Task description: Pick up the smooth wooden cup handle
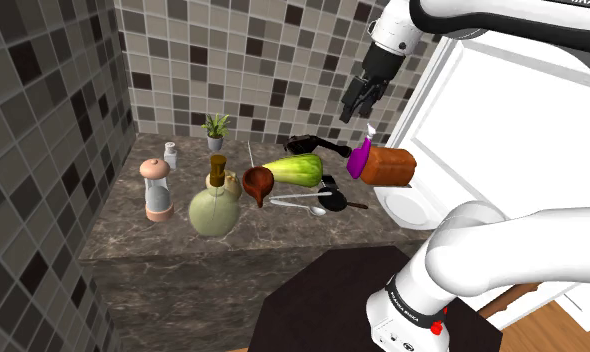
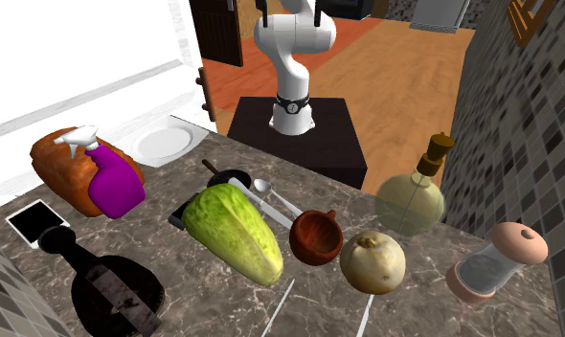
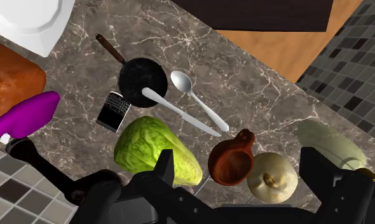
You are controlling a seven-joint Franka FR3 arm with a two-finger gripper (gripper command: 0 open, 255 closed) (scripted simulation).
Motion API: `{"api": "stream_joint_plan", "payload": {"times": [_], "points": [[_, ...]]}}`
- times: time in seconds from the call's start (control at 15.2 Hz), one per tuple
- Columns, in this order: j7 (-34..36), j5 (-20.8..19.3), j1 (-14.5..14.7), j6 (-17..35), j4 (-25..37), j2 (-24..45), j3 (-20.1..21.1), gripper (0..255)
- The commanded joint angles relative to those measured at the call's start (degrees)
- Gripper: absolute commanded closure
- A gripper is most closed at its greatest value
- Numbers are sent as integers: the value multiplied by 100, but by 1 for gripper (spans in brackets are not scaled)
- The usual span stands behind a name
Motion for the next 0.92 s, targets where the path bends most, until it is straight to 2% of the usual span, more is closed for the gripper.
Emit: {"api": "stream_joint_plan", "payload": {"times": [0.0,0.46,0.86], "points": [[0,0,0,0,0,0,0,0],[33,39,46,1324,-343,1061,7,0],[45,87,88,2389,-324,2212,13,0]]}}
